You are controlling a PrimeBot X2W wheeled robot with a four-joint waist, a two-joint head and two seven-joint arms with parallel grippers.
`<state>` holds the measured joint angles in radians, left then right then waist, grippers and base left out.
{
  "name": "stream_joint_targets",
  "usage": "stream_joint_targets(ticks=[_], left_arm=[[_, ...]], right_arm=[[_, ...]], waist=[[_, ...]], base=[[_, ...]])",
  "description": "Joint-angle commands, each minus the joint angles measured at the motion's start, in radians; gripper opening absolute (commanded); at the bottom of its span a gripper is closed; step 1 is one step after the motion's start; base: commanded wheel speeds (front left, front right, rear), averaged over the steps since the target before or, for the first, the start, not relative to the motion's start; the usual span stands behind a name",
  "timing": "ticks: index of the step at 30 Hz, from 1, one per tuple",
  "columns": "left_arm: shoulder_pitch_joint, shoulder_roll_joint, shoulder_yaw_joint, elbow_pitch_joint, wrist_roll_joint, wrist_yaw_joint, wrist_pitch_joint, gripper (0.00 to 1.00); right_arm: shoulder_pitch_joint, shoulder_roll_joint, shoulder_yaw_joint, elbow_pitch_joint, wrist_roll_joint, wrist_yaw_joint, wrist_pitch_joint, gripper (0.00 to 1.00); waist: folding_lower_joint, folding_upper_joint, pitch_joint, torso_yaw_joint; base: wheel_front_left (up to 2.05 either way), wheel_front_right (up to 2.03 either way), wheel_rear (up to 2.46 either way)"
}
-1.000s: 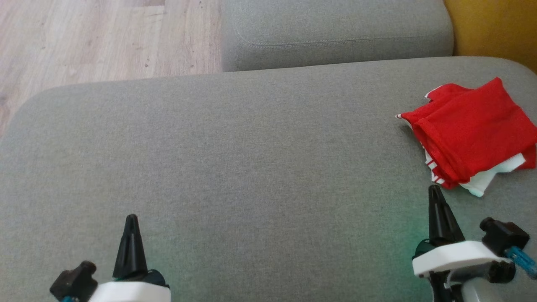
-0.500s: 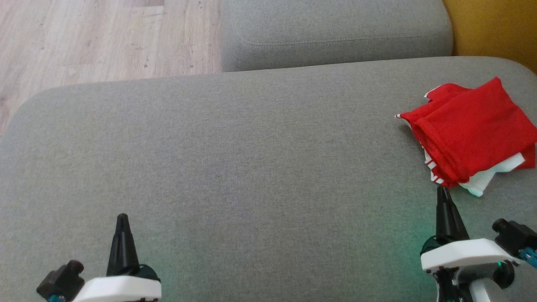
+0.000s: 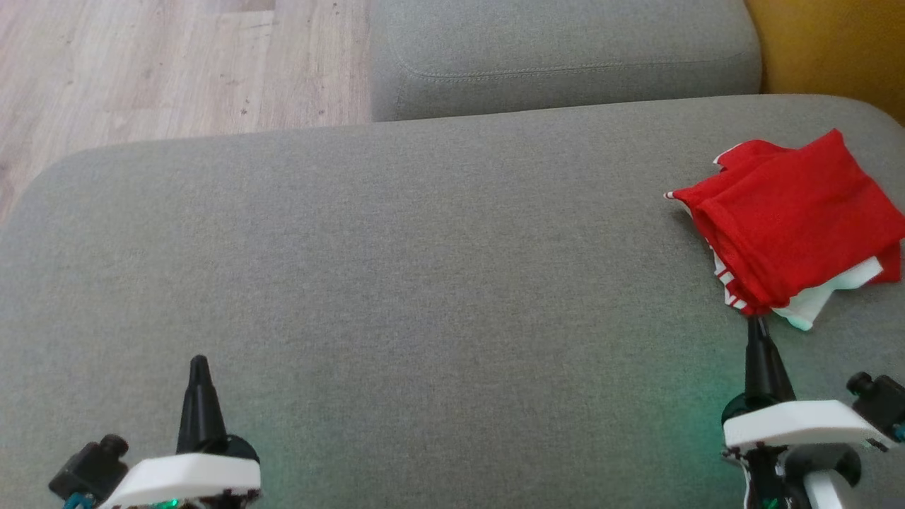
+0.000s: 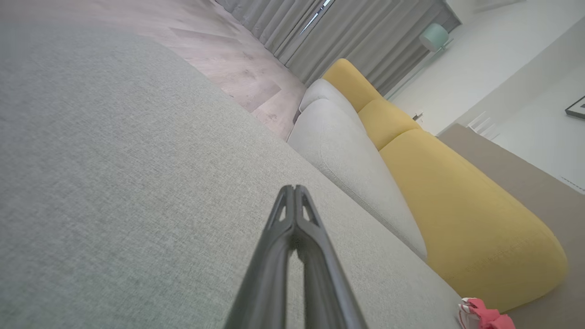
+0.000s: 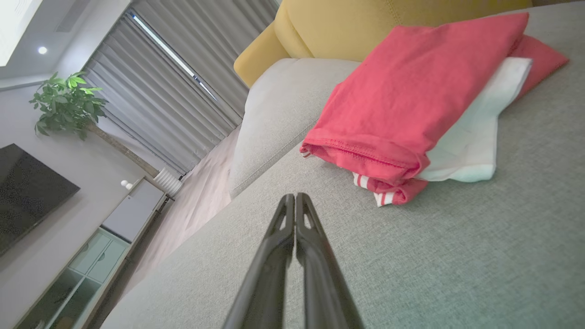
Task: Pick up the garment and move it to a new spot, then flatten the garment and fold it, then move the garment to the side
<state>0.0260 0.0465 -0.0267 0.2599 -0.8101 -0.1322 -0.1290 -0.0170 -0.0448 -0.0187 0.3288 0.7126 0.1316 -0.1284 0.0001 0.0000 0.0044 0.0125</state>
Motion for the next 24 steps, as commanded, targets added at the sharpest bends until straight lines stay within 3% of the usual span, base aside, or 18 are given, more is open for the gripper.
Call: stream_joint_targets(ticks=[1, 24], left_arm=[[-0.049, 0.002, 0.028, -0.027, -0.027, 0.001, 0.007, 0.0], [-0.073, 0.003, 0.059, -0.023, -0.24, 0.001, 0.073, 0.0]], right_arm=[[-0.06, -0.007, -0.001, -0.04, 0.032, 0.0, 0.007, 0.0], [-0.068, -0.009, -0.025, -0.052, 0.273, -0.001, 0.07, 0.0]], waist=[[0.0, 0.0, 0.0, 0.0], [0.0, 0.0, 0.0, -0.004]], base=[[0.0, 0.0, 0.0], [0.0, 0.0, 0.0]])
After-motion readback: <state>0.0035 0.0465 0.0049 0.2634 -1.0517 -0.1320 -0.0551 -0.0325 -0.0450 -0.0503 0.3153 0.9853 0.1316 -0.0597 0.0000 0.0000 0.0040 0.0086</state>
